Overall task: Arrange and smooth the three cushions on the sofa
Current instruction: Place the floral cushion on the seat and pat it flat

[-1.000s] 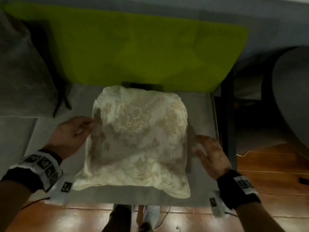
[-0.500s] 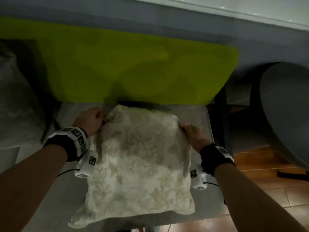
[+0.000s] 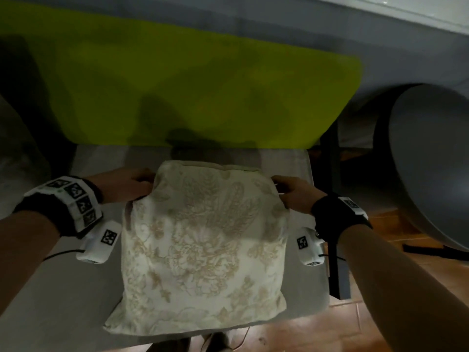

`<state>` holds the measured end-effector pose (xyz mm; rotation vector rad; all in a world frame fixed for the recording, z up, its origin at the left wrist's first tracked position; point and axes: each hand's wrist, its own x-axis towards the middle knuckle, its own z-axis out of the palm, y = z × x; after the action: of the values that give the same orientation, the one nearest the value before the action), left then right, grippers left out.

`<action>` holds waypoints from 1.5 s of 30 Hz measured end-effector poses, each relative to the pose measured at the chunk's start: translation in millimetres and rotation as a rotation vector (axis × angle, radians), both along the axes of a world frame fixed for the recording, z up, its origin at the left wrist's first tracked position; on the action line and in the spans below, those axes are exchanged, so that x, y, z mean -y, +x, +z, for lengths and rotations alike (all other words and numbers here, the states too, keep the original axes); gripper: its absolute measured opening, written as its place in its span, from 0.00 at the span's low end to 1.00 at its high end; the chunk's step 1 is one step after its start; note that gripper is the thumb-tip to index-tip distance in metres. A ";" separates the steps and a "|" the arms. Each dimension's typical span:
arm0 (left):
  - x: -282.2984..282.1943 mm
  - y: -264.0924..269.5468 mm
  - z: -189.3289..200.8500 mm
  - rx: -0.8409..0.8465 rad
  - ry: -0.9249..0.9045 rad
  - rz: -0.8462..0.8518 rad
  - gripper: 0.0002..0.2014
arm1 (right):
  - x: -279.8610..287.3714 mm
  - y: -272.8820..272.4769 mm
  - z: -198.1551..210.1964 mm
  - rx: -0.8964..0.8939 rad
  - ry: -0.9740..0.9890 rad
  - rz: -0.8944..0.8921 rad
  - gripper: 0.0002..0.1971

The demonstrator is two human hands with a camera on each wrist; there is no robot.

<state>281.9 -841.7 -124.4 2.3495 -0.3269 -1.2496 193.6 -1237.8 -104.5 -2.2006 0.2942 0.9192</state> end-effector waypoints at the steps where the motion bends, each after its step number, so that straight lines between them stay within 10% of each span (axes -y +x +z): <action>1: 1.0 -2.8 0.6 0.033 -0.012 -0.023 0.28 | 0.5 -0.4 0.4 0.012 -0.003 0.013 0.14; 4: 12.7 -9.9 6.5 0.145 -0.006 -0.054 0.11 | 4.5 0.3 2.6 0.111 -0.040 0.002 0.13; 11: 13.0 -2.5 1.6 0.363 -0.133 0.319 0.11 | 43.8 14.2 16.7 0.447 -0.377 -0.277 0.06; 15: -9.1 19.3 15.7 0.561 0.118 0.591 0.12 | 55.1 24.5 9.0 0.485 -0.495 -0.201 0.14; 21: 14.5 -18.7 35.6 0.786 0.012 0.289 0.26 | -11.1 -18.5 13.9 0.832 -0.508 0.172 0.26; 26: 58.8 -103.8 1.6 0.692 -0.044 -0.297 0.38 | -93.0 -79.2 -18.3 0.671 -0.342 0.475 0.35; 32: 63.0 -105.1 -46.9 0.488 0.217 -0.177 0.42 | -66.5 -65.2 -69.8 0.469 -0.405 0.463 0.38; 45: 39.3 -94.1 -36.5 0.231 0.040 0.104 0.44 | 20.6 -54.5 -71.9 0.047 -0.236 0.251 0.41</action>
<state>187.8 -881.0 -160.9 2.5162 -0.2514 -0.9473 139.1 -1258.4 -176.4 -2.5143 0.1096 1.0080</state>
